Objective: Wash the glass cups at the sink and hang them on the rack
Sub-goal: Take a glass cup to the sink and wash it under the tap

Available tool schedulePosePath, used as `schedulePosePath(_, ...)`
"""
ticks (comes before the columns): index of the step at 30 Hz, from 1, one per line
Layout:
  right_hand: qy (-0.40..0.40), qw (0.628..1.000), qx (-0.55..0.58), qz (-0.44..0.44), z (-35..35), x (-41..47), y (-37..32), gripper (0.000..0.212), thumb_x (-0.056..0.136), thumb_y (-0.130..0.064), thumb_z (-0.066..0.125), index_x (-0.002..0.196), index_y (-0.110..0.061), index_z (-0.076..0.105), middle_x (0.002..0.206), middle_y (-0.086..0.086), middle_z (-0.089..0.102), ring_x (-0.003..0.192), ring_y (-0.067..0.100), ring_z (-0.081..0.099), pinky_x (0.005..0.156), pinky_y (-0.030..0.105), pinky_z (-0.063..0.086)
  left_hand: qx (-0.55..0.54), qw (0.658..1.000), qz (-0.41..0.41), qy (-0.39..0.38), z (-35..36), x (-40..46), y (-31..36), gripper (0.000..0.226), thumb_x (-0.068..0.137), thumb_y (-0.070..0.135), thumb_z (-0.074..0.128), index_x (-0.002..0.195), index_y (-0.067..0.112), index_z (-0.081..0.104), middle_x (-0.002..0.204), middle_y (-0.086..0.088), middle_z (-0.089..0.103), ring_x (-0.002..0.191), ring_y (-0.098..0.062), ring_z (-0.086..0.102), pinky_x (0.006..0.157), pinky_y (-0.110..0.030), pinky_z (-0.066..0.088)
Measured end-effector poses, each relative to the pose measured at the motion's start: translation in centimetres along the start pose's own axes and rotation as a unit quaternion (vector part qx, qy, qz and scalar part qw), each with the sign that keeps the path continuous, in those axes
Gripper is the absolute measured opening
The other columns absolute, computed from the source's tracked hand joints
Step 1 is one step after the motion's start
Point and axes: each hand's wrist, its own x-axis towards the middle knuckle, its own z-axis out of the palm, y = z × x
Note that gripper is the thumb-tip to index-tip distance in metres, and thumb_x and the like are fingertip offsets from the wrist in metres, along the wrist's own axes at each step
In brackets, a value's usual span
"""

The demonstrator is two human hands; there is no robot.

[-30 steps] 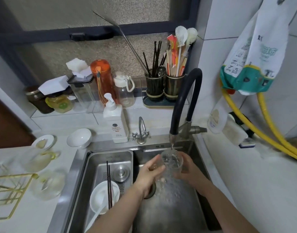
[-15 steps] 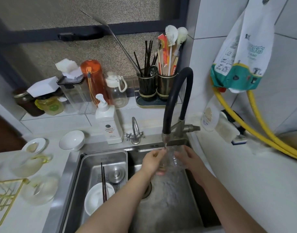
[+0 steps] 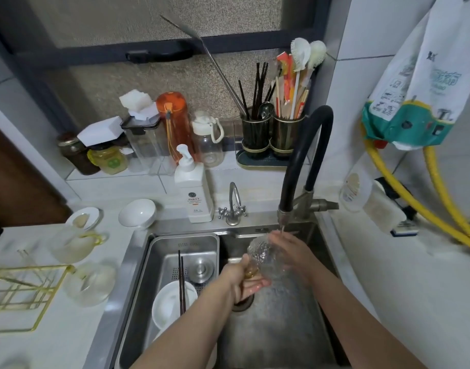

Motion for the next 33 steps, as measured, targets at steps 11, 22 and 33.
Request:
schedulePosePath(11,0.059,0.991,0.115,0.013,-2.3,-1.3,0.0,0.014,0.096,-0.015,0.05,0.109,-0.016,0.055,0.098,0.003,0.058,0.078,0.014,0.055,0.066,0.027,0.046,0.158,0.96,0.222,0.064,2.9,-0.1,-0.1,0.031,0.096,0.038,0.052,0.086,0.01,0.058,0.074,-0.011,0.062,0.05,-0.027,0.063,0.039,-0.028,0.048)
schedulePosePath(22,-0.085,0.963,0.252,-0.042,-1.0,-2.7,-0.3,0.029,0.096,-0.017,0.045,0.094,-0.012,0.073,0.095,0.008,0.071,0.086,0.019,0.069,0.073,0.033,0.057,0.465,0.71,0.501,0.168,0.2,-2.8,-0.1,0.039,0.095,0.041,0.049,0.129,0.025,0.057,0.11,0.0,0.071,0.101,-0.018,0.065,0.08,-0.026,0.045)
schedulePosePath(33,0.083,0.982,0.101,-0.133,-1.0,-2.5,0.2,0.042,0.068,-0.009,0.063,0.107,-0.025,0.066,0.116,0.001,0.064,0.106,0.019,0.061,0.088,0.035,0.051,0.202,0.917,0.34,0.044,1.2,-2.3,-1.4,0.017,0.088,0.02,0.066,0.104,0.024,0.064,0.087,0.013,0.065,0.08,0.001,0.061,0.086,-0.025,0.05)
